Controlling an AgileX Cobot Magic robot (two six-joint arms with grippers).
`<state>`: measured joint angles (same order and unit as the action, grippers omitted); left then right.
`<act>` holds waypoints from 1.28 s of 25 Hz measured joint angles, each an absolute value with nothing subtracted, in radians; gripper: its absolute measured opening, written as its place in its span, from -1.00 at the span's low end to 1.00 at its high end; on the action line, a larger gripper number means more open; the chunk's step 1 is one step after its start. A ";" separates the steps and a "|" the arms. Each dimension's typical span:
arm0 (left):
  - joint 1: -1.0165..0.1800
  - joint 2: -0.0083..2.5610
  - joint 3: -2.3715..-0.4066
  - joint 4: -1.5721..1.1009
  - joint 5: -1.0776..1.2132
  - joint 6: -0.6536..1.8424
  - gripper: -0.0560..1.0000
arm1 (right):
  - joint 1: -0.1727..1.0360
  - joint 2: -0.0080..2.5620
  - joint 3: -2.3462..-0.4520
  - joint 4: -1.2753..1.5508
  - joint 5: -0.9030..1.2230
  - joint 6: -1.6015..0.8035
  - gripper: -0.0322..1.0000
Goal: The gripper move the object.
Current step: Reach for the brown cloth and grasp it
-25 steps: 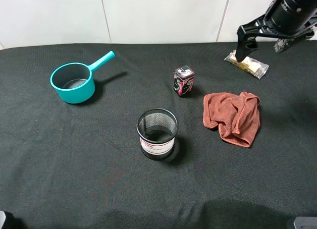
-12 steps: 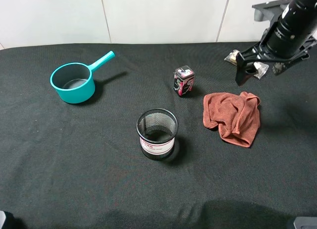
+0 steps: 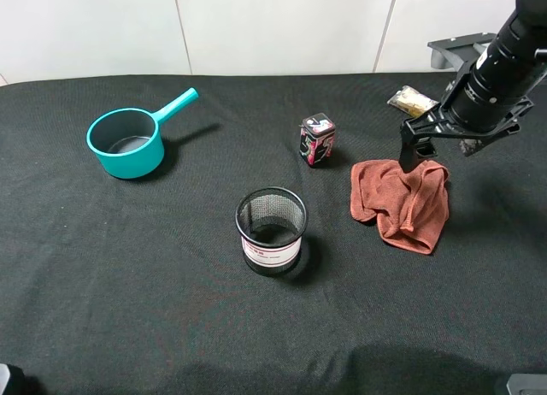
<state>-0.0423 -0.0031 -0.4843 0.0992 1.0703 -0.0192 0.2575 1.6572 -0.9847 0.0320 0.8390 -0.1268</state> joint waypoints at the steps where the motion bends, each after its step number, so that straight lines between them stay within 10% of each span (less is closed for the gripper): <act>1: -0.042 -0.003 -0.484 0.099 1.070 -0.019 0.44 | 0.264 1.657 -0.977 0.029 0.833 -0.127 0.41; 32: -0.042 -0.003 -0.484 0.099 1.070 -0.019 0.44 | 0.315 1.700 -0.869 -0.005 0.662 -0.092 0.41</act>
<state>-0.0423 -0.0031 -0.4843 0.0992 1.0703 -0.0192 0.3146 1.6998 -0.8694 -0.0054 0.6620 -0.0924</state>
